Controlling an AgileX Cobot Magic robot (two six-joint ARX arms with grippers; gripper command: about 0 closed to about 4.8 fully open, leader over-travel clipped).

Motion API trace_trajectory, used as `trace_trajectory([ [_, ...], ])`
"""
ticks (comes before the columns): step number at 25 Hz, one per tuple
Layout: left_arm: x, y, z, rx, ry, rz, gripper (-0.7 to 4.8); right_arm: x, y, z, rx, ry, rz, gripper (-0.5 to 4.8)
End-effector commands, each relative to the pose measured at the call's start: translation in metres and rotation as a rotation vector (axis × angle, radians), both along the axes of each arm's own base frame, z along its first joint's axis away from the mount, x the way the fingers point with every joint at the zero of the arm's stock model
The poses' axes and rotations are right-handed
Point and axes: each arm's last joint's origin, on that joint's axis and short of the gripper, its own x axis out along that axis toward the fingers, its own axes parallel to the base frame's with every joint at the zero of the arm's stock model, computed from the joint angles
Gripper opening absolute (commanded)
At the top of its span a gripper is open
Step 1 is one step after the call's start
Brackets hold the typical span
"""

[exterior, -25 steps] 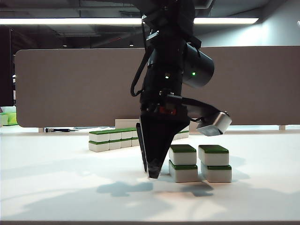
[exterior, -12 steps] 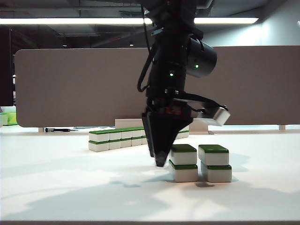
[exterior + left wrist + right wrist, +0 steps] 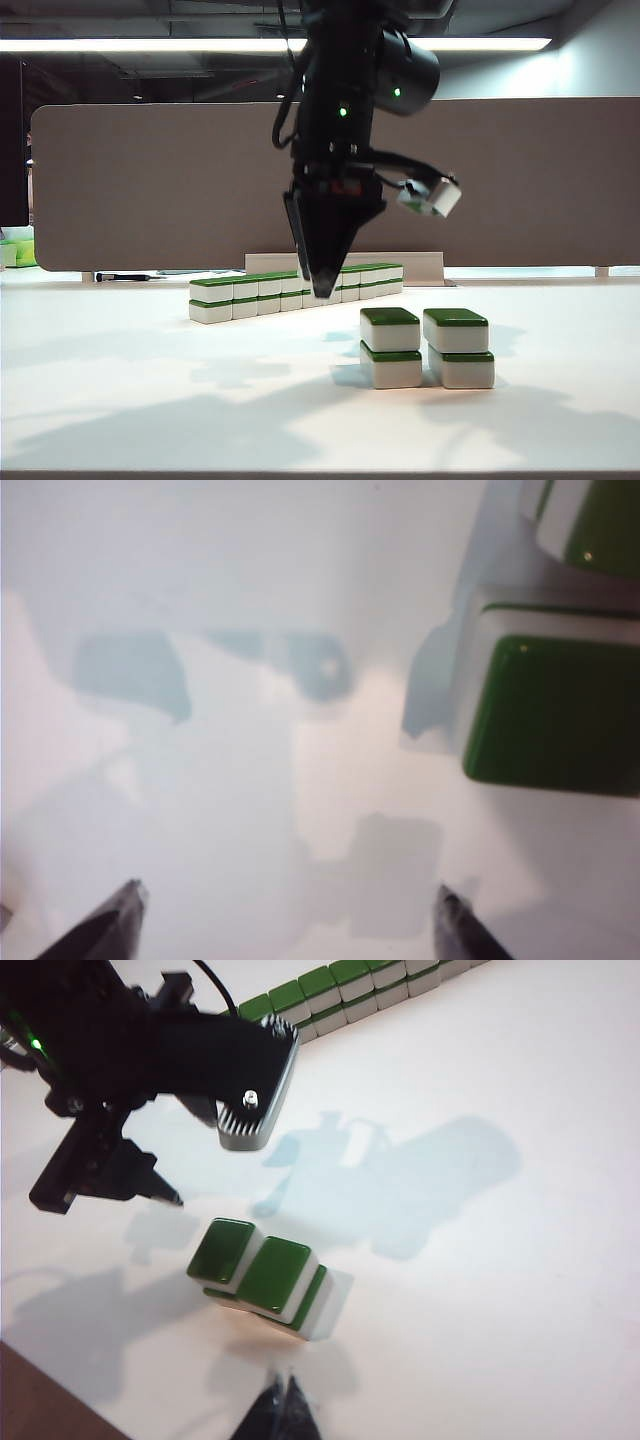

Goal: Take a mahjong tile from the mahjong wall and then place it on the table close to you.

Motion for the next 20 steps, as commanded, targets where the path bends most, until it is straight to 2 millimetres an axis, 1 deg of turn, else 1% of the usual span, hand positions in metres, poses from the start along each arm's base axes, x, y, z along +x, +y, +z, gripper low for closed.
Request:
trace_trajectory([
  [1,-0.001,0.008,0.018,-0.028,-0.032,0.021,3.66,-0.001,0.001,0.003,0.031,-0.013,0.052,-0.01],
  [3,-0.001,0.010,0.024,-0.039,-0.044,0.038,3.49,-0.001,0.001,0.003,0.031,-0.013,0.052,-0.01],
  [5,-0.001,0.017,0.034,-0.063,-0.061,0.079,3.01,-0.001,0.001,0.003,0.031,-0.014,0.052,-0.01],
  [7,-0.002,0.020,0.042,-0.082,-0.076,0.106,2.78,-0.001,0.001,0.003,0.031,-0.013,0.052,-0.01],
  [8,-0.001,0.026,0.049,-0.099,-0.087,0.132,2.66,-0.001,0.001,0.003,0.031,-0.013,0.052,-0.01],
  [10,-0.003,0.033,0.061,-0.126,-0.104,0.160,2.57,0.000,0.001,0.003,0.031,-0.014,0.051,-0.01],
  [12,-0.002,0.044,0.074,-0.152,-0.129,0.195,2.08,0.000,0.001,0.003,0.031,-0.014,0.051,-0.01],
  [14,-0.003,0.054,0.087,-0.181,-0.150,0.231,1.90,0.000,0.001,0.003,0.029,-0.014,0.048,-0.01],
  [16,-0.002,0.075,0.108,-0.260,-0.156,0.311,1.10,0.000,0.001,0.003,0.029,-0.014,0.048,-0.01],
  [20,-0.003,0.100,0.129,-0.371,-0.132,0.374,0.73,0.000,0.001,0.003,0.029,-0.014,0.048,-0.01],
])
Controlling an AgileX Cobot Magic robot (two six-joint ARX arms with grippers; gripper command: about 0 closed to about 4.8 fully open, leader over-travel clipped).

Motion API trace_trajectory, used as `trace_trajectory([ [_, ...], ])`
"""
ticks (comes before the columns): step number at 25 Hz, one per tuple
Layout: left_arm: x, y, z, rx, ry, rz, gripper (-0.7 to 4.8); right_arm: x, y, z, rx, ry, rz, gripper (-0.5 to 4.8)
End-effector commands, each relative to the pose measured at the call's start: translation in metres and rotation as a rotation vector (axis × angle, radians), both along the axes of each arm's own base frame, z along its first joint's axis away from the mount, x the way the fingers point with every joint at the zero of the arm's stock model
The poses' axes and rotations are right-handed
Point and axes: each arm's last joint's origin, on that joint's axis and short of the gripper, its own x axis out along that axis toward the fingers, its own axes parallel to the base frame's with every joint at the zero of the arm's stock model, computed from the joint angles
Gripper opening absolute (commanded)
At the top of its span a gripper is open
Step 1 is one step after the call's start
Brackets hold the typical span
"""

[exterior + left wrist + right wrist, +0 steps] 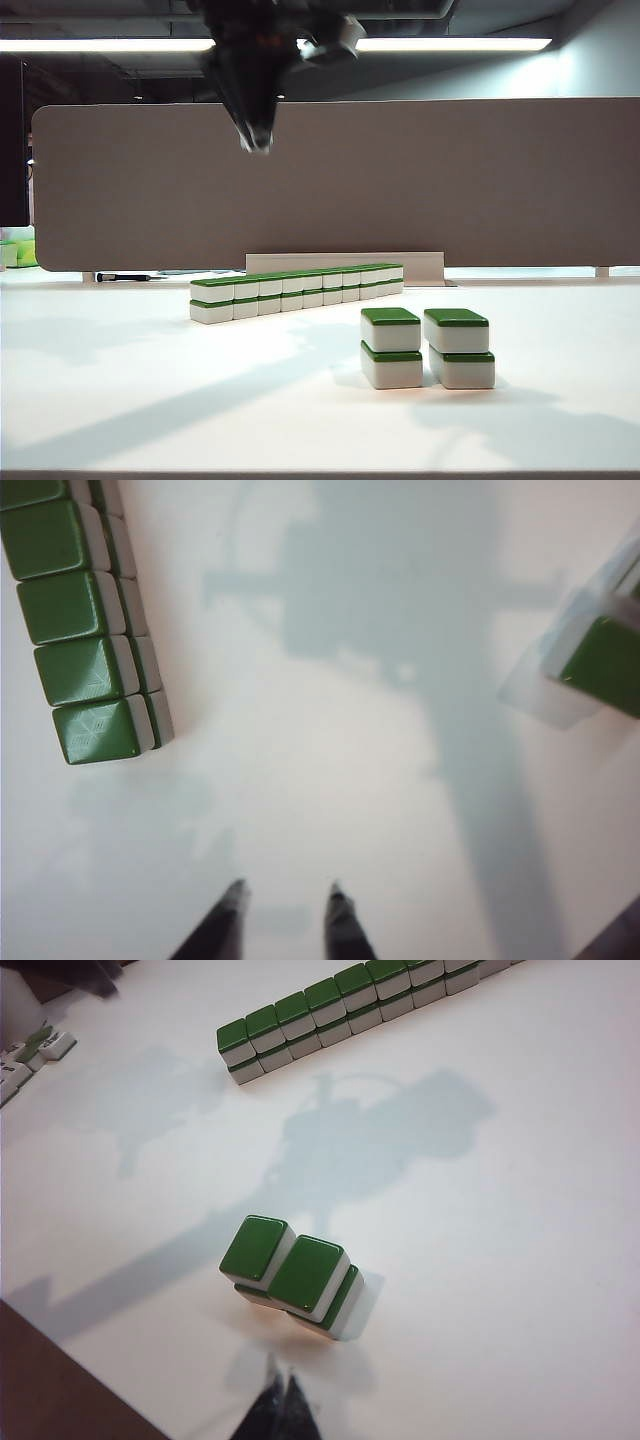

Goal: Take a mahjong tile from the mahjong wall and then place it on the table close to you.

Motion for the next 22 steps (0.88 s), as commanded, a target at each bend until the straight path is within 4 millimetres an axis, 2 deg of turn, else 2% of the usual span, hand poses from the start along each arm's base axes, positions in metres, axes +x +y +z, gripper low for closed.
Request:
trace_trajectory([
  [1,-0.004,0.019,0.019,-0.110,0.013,0.040,0.61,0.000,0.000,0.002,0.003,-0.015,0.003,-0.01],
  [5,-0.013,0.058,0.053,-0.215,-0.044,0.107,0.47,0.000,0.000,0.002,0.003,-0.015,0.003,-0.01],
  [7,-0.014,0.067,0.061,-0.233,-0.075,0.125,0.47,0.000,0.000,0.002,0.003,-0.015,0.004,-0.01],
  [22,-0.038,0.089,0.092,-0.181,-0.261,0.232,0.48,0.000,0.000,0.002,0.003,-0.015,0.004,-0.01],
])
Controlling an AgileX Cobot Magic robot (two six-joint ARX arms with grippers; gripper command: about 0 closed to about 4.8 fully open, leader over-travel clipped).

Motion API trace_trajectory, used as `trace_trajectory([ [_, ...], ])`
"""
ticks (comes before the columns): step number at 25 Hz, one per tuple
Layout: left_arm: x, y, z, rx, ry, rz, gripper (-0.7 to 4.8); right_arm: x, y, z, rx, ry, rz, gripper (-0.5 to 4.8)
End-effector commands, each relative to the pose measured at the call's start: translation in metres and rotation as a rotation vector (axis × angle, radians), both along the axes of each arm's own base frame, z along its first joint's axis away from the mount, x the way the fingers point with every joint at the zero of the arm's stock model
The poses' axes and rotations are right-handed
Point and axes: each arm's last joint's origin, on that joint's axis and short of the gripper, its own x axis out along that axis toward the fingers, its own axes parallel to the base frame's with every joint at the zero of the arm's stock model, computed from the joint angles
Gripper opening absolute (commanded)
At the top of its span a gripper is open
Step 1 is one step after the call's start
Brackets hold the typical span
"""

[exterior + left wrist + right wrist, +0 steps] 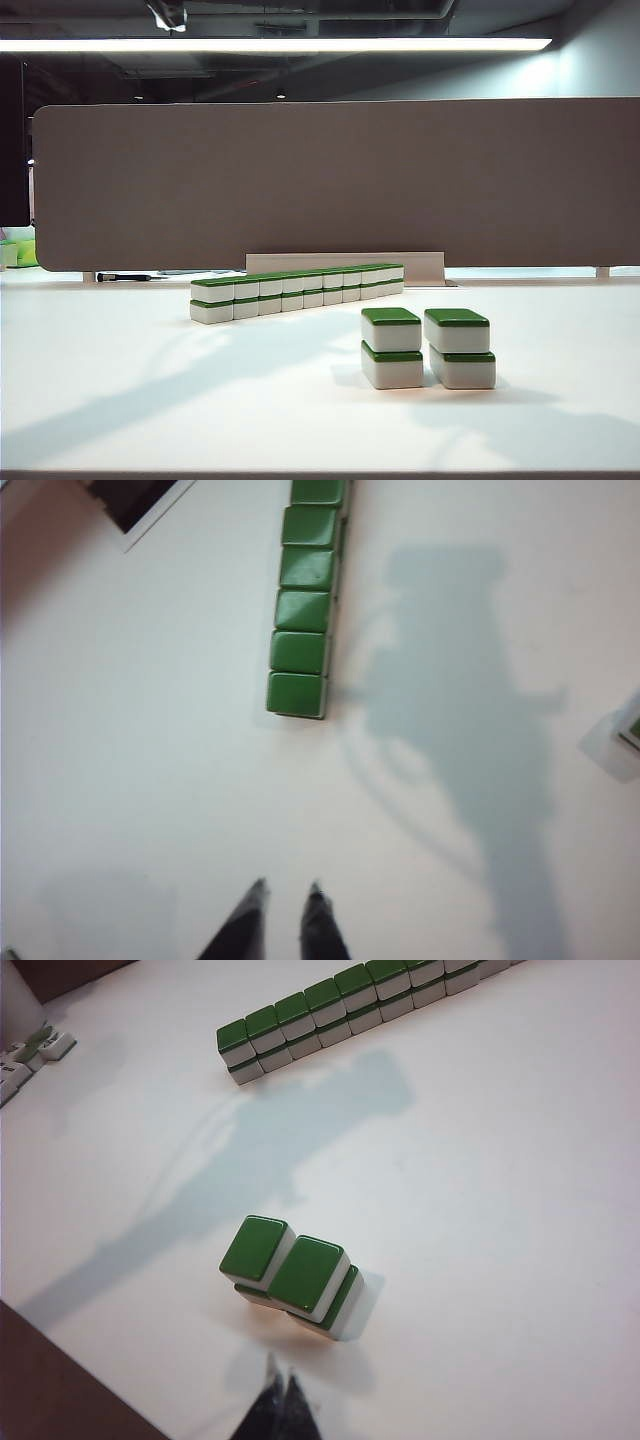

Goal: Take a mahjong tile from the mahjong wall and then place it on the table close to you.

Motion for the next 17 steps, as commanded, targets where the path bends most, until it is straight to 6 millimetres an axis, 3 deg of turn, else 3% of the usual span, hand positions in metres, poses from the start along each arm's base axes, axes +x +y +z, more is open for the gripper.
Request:
trace_trajectory([
  [1,-0.004,0.003,0.005,0.009,-0.029,0.028,0.48,0.000,0.000,0.002,0.003,-0.015,0.004,-0.01],
  [11,-0.003,0.001,0.008,-0.059,-0.038,0.074,0.49,0.000,0.000,0.002,0.003,-0.015,0.004,-0.01],
  [17,0.012,-0.005,0.022,-0.180,-0.219,0.059,0.49,0.000,0.000,0.002,0.003,-0.015,0.004,-0.01],
])
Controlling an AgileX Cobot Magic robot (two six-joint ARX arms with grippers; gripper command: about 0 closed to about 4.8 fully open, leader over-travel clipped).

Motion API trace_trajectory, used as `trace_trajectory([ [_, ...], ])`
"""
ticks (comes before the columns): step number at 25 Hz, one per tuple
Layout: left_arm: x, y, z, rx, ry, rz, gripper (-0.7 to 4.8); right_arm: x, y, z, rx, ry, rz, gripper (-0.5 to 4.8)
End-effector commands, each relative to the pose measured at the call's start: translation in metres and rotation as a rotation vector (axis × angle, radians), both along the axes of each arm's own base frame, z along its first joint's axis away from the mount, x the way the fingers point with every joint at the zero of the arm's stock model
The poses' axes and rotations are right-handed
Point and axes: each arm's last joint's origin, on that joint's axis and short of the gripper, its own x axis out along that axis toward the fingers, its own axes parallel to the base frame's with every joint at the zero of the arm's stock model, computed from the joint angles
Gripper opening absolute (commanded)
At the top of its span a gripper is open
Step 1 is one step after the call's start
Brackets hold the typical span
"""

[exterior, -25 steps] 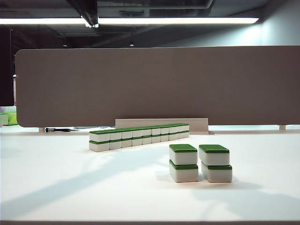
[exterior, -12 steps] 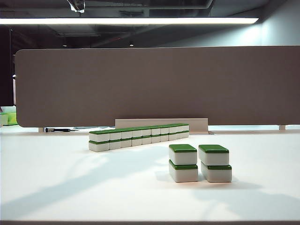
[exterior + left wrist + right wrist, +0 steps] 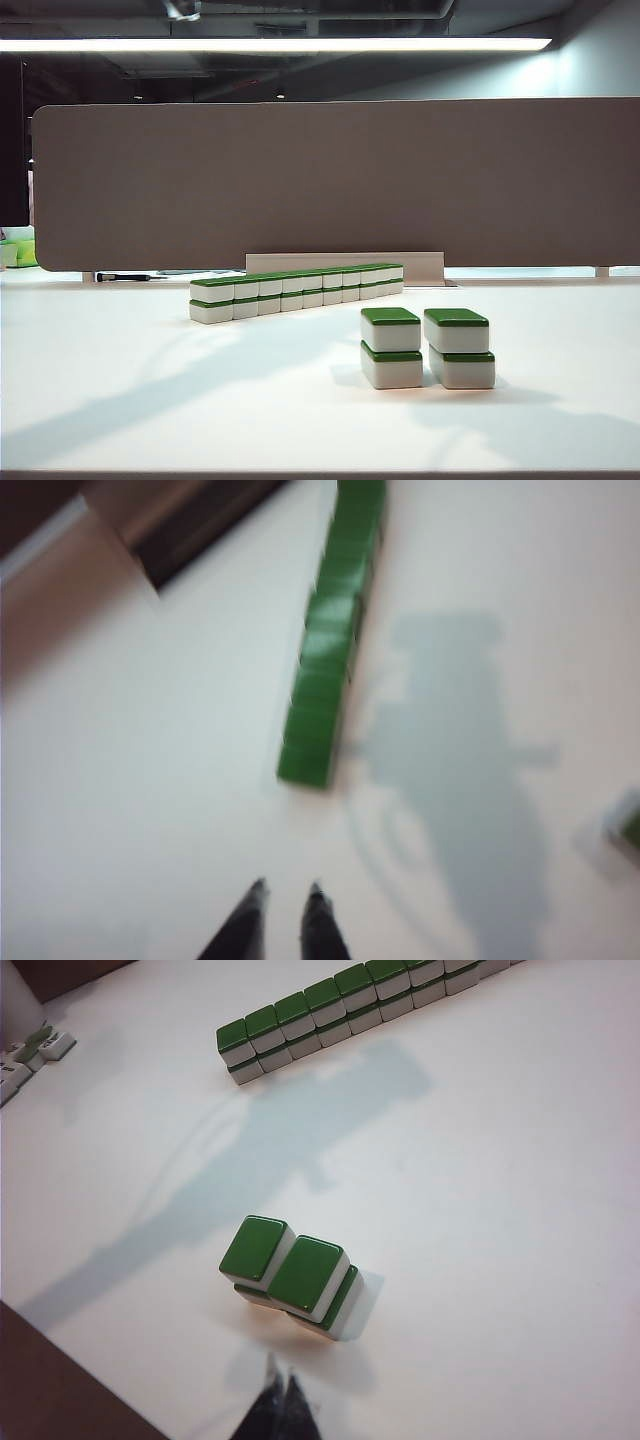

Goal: Take a mahjong tile from the mahjong wall and then place it on the table close to you.

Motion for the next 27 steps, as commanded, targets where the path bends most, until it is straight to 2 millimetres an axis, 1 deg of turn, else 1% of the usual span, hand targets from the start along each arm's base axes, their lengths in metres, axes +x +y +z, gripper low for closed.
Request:
trace_trajectory([
  [1,0.011,-0.001,0.016,-0.099,-0.173,0.015,0.49,0.000,0.000,0.002,0.003,-0.015,0.004,-0.01],
  [3,0.015,-0.001,0.026,-0.160,-0.272,0.023,0.49,0.000,0.000,0.002,0.003,-0.015,0.004,-0.01],
  [6,0.014,0.000,0.033,-0.220,-0.355,0.037,0.49,0.000,0.000,0.002,0.003,-0.015,0.004,-0.01],
  [10,0.010,0.002,0.028,-0.267,-0.455,0.039,0.49,0.000,0.000,0.002,0.003,-0.015,0.003,-0.01],
  [12,0.006,0.004,0.019,-0.280,-0.483,0.041,0.49,0.000,0.000,0.002,0.003,-0.015,0.003,-0.01],
  [16,-0.015,0.027,-0.011,-0.264,-0.450,0.080,0.49,0.000,0.000,0.002,0.003,-0.015,0.003,-0.01],
  [17,-0.023,0.038,-0.023,-0.261,-0.440,0.107,0.49,0.000,0.000,0.002,0.003,-0.015,0.003,-0.01],
  [19,-0.033,0.050,-0.041,-0.271,-0.432,0.151,0.49,0.000,0.000,0.002,0.003,-0.015,0.003,-0.01],
  [20,-0.036,0.054,-0.046,-0.275,-0.431,0.167,0.49,0.000,0.000,0.002,0.003,-0.015,0.003,-0.01],
  [24,-0.060,0.078,-0.087,-0.285,-0.442,0.238,0.49,0.000,0.000,0.002,0.003,-0.016,0.003,-0.01],
  [27,-0.078,0.091,-0.117,-0.285,-0.450,0.273,0.49,0.000,0.000,0.002,0.003,-0.015,0.003,-0.01],
])
